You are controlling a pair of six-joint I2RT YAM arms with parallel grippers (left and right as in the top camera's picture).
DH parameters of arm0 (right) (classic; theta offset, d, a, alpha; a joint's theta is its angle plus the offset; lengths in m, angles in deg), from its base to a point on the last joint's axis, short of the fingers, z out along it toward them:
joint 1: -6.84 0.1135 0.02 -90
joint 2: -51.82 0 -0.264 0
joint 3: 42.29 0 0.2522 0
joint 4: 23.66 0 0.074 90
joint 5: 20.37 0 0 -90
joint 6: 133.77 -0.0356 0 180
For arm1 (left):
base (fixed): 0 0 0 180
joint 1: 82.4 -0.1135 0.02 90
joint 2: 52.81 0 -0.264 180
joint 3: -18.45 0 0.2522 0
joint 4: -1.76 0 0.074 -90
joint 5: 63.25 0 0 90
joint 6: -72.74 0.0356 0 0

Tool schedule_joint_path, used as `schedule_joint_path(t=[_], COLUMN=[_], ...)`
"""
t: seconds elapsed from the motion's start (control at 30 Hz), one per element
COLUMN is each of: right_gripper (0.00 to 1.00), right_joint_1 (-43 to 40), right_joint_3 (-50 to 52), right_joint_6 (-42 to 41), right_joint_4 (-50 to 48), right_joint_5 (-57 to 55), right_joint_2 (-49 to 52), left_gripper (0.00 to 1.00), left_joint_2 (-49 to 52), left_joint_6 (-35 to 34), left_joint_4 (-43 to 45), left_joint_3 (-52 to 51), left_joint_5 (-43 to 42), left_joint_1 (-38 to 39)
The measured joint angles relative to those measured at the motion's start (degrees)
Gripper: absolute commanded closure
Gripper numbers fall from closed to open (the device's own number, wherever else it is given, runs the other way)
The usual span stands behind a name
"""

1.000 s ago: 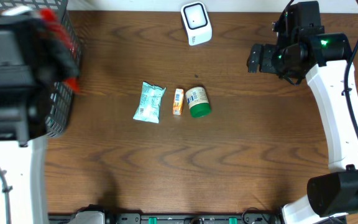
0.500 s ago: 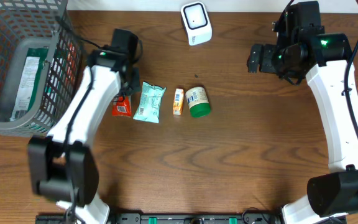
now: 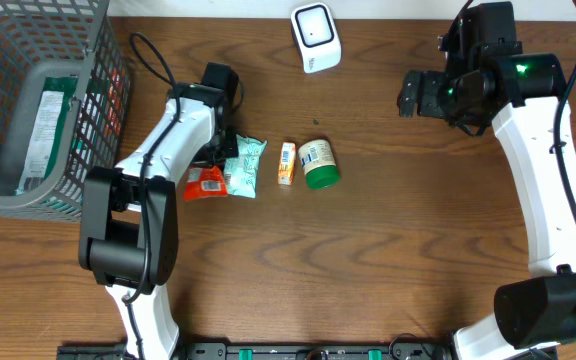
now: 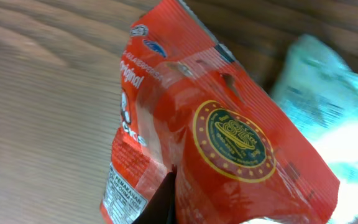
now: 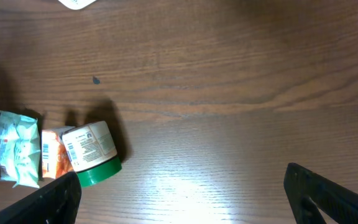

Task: Scan the item barcode
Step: 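Carry the red snack bag to the table left of the green packet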

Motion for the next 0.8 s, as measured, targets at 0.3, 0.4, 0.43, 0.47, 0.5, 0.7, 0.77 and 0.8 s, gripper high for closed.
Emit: schedule_joint_path(t=[0.3,0.4,0.43,0.47,0.5,0.7,0.77,0.8], right_gripper=[0.01,0.01,0.01,0.01,0.01,0.01,0.01,0.01], right_joint_1=[0.0,0.0,0.0,0.0,0.0,0.0,0.0,0.0], right_joint_3=[0.0,0.0,0.0,0.0,0.0,0.0,0.0,0.0], right_joint_6=[0.0,0.0,0.0,0.0,0.0,0.0,0.0,0.0], right_joint_4=[0.0,0.0,0.0,0.0,0.0,0.0,0.0,0.0], right_joint_5=[0.0,0.0,0.0,0.0,0.0,0.0,0.0,0.0], right_joint_2=[0.0,0.0,0.0,0.0,0.0,0.0,0.0,0.0], left_gripper=[0.93,0.92,0.92,0.92,0.92,0.75,0.5,0.45], left_joint_2=[0.0,0.0,-0.1,-0.2,-0.4,-2.4,-2.5,-2.6], left_joint_6=[0.9,1.6,1.8,1.9,2.1,2.1,2.1,2.3], left_joint_4=[1.1,1.1,1.1,1.2,1.2,1.3,1.4,1.5], left_joint_3=[0.0,0.0,0.0,0.0,0.0,0.0,-0.2,-0.5], left_joint_5=[-3.1,-2.5,-1.6,-0.3,0.9,7.6,7.7,7.6], left_joint_1=[1.3,1.3,1.3,1.4,1.4,1.4,1.4,1.4])
